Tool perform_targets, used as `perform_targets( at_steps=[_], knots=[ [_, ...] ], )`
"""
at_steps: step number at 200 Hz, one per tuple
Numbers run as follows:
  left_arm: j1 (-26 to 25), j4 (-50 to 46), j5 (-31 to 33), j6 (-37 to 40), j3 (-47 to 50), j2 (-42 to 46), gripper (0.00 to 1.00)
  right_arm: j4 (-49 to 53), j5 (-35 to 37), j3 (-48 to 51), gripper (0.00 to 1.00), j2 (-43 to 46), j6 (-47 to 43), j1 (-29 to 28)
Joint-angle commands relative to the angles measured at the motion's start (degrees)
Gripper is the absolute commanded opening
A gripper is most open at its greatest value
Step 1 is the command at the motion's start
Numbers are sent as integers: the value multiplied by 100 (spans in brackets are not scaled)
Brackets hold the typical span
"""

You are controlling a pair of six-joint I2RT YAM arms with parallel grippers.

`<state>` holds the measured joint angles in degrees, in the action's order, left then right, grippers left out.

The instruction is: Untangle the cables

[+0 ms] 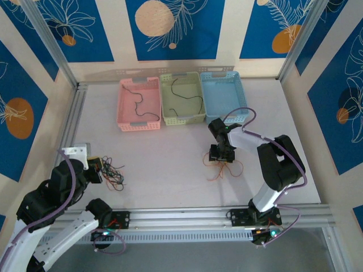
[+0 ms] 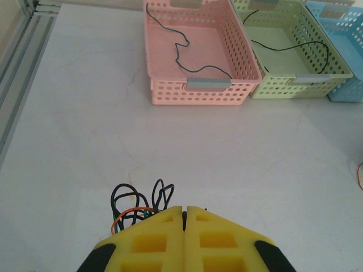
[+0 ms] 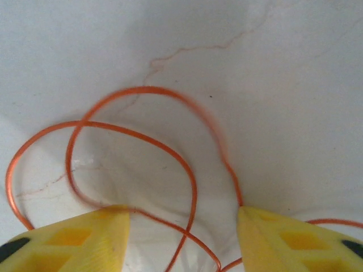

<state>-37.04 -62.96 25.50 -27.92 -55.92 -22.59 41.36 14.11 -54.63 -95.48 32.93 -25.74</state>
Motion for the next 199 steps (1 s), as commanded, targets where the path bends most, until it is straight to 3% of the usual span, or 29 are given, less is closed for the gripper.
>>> perform_targets(
  at_steps=[1,15,38,59,124,164,199],
  knots=[
    [2,128,25,68,37,62,0,-50,-295,60,45,-136,-85,34],
    [1,126,23,72,42,62,0,-75,-303,54,37,-111,-98,38],
    [3,126,26,68,46,53,0,-119,-330,66,12,-39,-120,26],
    [1,139,13,72,46,37,0,-147,-331,51,0,157,-120,35],
    [-3,144,3,76,46,26,0,66,-596,-554,0,1314,-111,301],
    [3,144,4,77,46,18,0,372,-767,-1750,0,1698,-84,760],
    [1,144,7,76,46,12,0,597,-904,-3180,0,1381,-51,1204]
  ],
)
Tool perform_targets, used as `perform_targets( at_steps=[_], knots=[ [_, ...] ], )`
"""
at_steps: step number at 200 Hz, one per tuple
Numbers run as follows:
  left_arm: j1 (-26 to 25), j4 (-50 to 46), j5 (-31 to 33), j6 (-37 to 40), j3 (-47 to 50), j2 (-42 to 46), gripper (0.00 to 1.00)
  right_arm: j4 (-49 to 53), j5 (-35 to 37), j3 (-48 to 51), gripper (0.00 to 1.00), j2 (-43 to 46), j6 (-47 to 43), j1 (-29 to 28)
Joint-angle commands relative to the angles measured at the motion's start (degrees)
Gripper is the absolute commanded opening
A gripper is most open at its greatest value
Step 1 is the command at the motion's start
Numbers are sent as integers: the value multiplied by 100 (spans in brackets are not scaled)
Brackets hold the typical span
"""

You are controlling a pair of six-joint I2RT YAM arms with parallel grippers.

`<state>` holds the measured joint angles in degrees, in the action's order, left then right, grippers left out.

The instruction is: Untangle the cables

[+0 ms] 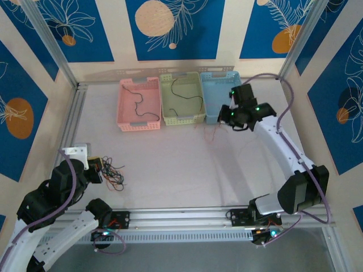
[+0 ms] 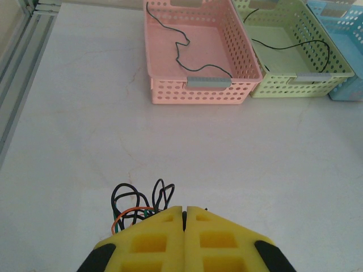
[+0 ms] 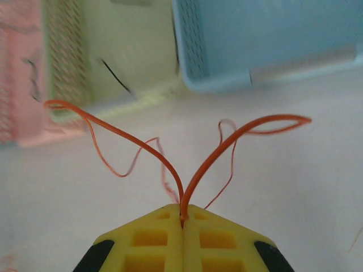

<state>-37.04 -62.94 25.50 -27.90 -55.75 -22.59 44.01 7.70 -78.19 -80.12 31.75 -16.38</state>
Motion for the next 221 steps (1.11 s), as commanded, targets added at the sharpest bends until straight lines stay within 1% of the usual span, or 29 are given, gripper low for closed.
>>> perform_targets(
  at_steps=[1,17,28,49,68,100,131,145,183,187,203,211,221],
  knots=[
    [-2,141,3,70,29,10,0,339,-271,-879,0,-172,72,290],
    [-3,142,6,74,29,9,0,355,-378,-1553,0,-466,166,542],
    [3,142,12,74,29,1,0,345,-585,-1964,0,-710,259,720],
    [1,142,13,74,29,-26,0,335,-726,-2688,0,-1304,384,966],
    [-2,137,20,74,29,-37,0,380,-787,-3399,0,-1917,475,1128],
    [-4,124,51,57,29,-35,0,284,-869,-4190,0,-2818,674,1343],
    [-5,126,41,58,37,-60,0,682,-803,-5070,0,-3842,862,1478],
    [-1,129,42,57,32,-83,0,706,-662,-5155,0,-4113,903,1493],
    [1,124,44,48,37,-86,0,570,-608,-4806,0,-4644,856,1375],
    [3,124,43,47,33,-80,0,531,-634,-4751,5,-4687,834,1359],
    [2,137,41,58,37,-87,0,515,-1035,-4690,33,-4846,750,1356],
    [-5,137,37,57,40,-88,0,621,-1086,-4689,40,-4873,739,1344],
    [-2,134,31,64,38,-101,0,695,-979,-4622,43,-4819,694,1314]
  ],
)
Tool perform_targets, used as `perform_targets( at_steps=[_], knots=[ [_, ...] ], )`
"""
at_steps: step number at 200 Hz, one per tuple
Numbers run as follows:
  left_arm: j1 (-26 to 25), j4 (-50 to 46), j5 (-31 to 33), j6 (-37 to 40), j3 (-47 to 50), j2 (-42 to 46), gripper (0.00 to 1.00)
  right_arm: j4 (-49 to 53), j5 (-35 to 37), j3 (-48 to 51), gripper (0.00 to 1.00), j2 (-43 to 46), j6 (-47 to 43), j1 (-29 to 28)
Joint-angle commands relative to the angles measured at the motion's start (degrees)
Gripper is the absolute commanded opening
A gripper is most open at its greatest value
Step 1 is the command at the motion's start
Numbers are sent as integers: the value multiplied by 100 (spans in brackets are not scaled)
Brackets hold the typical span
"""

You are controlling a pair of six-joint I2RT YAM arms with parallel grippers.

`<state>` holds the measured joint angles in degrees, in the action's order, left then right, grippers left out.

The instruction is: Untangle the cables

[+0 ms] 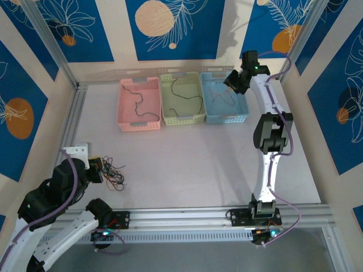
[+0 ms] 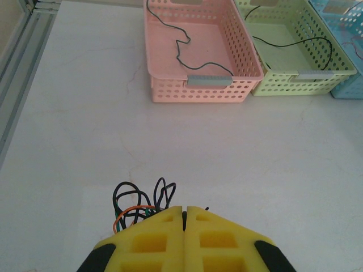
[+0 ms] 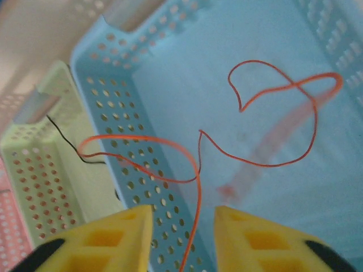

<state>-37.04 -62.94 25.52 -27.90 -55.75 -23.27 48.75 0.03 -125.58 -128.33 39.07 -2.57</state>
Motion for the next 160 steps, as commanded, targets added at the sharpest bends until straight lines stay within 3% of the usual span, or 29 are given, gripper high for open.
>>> perform_targets(
  at_steps=[1,39,69,101,125,160],
  knots=[
    [-4,133,26,65,38,-35,0,221,-195,132,44,15,-43,-68],
    [3,150,-3,71,38,-30,0,-290,-163,1518,49,1201,-91,-134],
    [1,219,-157,135,68,-100,0,-1050,-407,3553,48,2780,-249,-291],
    [1,291,-398,241,50,-407,0,-2065,-426,6310,48,5139,-521,-819],
    [9,329,-446,330,24,-336,0,-2274,-402,8046,47,6975,-473,-1131],
    [22,341,-949,228,-199,-693,0,-2122,-1029,9369,45,9543,-461,-1287]
  ],
)
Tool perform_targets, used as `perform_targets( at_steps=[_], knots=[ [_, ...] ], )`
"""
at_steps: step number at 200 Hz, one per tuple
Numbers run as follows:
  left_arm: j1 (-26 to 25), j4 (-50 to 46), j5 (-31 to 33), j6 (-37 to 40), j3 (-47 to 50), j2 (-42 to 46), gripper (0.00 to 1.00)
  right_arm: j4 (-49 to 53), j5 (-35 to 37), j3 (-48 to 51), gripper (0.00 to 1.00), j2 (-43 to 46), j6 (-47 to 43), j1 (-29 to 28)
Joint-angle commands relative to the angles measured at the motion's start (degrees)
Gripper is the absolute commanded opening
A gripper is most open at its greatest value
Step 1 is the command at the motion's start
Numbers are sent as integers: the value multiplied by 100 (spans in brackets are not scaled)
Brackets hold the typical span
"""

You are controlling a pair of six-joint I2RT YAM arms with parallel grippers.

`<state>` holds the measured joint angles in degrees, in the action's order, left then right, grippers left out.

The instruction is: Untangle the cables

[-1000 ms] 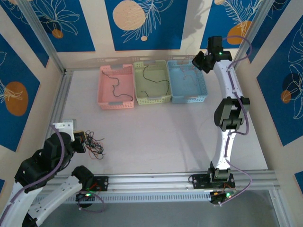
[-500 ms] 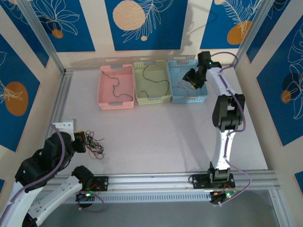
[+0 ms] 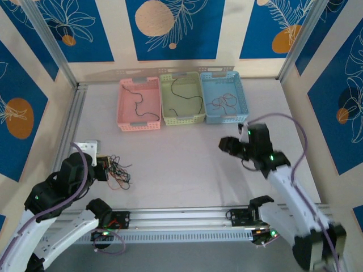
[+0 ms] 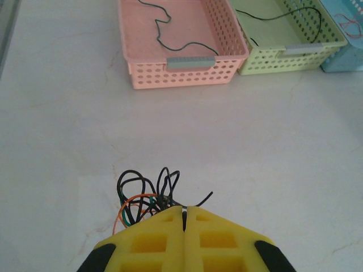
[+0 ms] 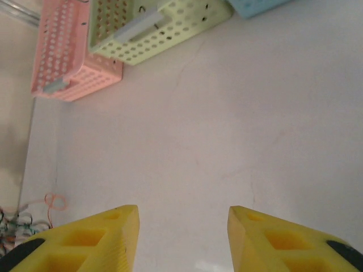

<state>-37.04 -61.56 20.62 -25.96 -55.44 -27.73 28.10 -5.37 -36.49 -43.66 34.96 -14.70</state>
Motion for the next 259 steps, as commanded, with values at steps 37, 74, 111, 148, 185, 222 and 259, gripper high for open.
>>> perform_targets(
  at_steps=[37,74,111,148,185,222,259],
  knots=[
    [16,1420,-2252,-320,-177,-839,0,-161,-787,819,42,2231,351,-710],
    [-41,2925,-3288,-797,20,-1844,0,-313,-923,586,42,1676,189,-1135],
    [-281,4074,-3946,-1007,-344,-3217,0,-494,-923,566,42,1287,-19,-1279],
    [-416,4747,-3635,-909,156,-4284,0,-1061,-822,1108,40,1100,-16,-1282],
    [-415,5396,-3213,-867,1070,-5103,0,-1728,-731,1744,40,632,60,-1323],
    [-420,5849,-2773,-954,1850,-5123,0,-2109,-836,1693,40,-58,-45,-1394],
    [-414,6645,-2735,-1219,2531,-5225,0,-2689,-909,1455,42,-889,-193,-1529]
  ],
)
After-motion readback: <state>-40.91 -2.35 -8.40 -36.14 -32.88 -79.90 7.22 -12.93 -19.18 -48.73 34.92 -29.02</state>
